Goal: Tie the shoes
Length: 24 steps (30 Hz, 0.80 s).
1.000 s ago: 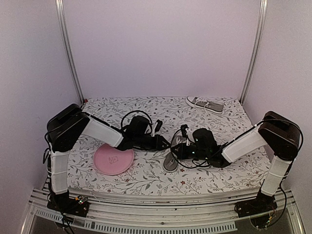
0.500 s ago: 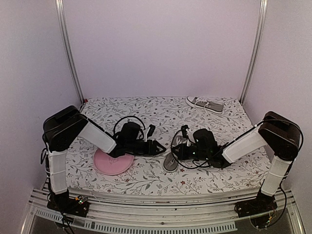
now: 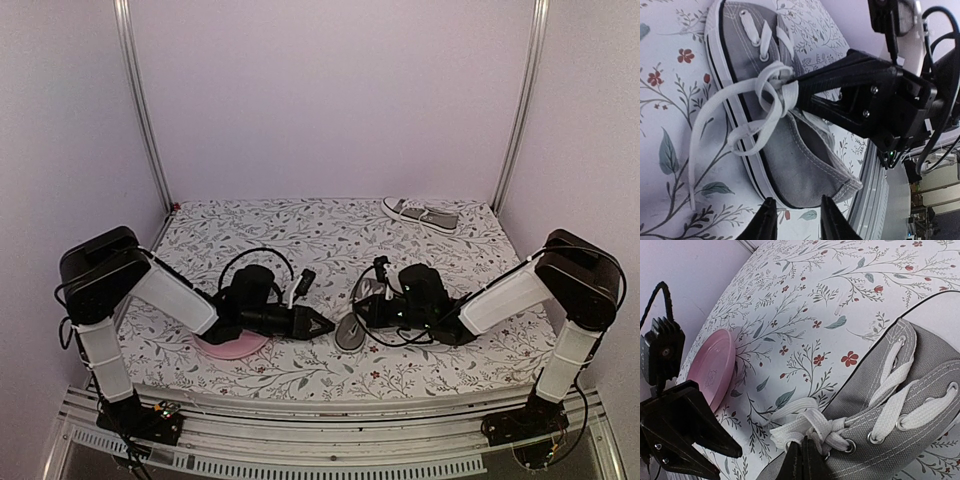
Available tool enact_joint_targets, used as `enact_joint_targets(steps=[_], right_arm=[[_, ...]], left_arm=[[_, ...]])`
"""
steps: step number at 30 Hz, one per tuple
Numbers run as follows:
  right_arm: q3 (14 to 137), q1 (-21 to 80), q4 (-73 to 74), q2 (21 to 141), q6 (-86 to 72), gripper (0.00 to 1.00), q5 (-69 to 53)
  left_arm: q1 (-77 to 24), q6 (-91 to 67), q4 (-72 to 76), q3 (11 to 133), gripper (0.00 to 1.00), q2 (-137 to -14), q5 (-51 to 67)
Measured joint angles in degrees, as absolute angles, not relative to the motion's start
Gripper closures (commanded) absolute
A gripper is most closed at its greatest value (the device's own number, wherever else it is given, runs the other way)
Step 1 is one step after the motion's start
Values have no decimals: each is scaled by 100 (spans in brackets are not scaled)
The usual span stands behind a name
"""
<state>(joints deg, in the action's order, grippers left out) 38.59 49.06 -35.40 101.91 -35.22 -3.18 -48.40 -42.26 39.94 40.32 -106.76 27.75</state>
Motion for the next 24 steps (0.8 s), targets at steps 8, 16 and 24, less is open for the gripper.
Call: enact_joint_targets(steps=[8,16,24], right_arm=[[3837,4906,-3527,10191,-3516,98,-336],[3632,4901,-3485,9988,-3516,98,-397],[3389,4895,-3319,9644,-3511,98,-508]], left_arm=[[-4998,-4121,3865,4285,86,-11212,2851],[-5470,-3881,3557,5155,87,-11896,3131],[-5830,-3579,3221,5124,80,-11749,3041]])
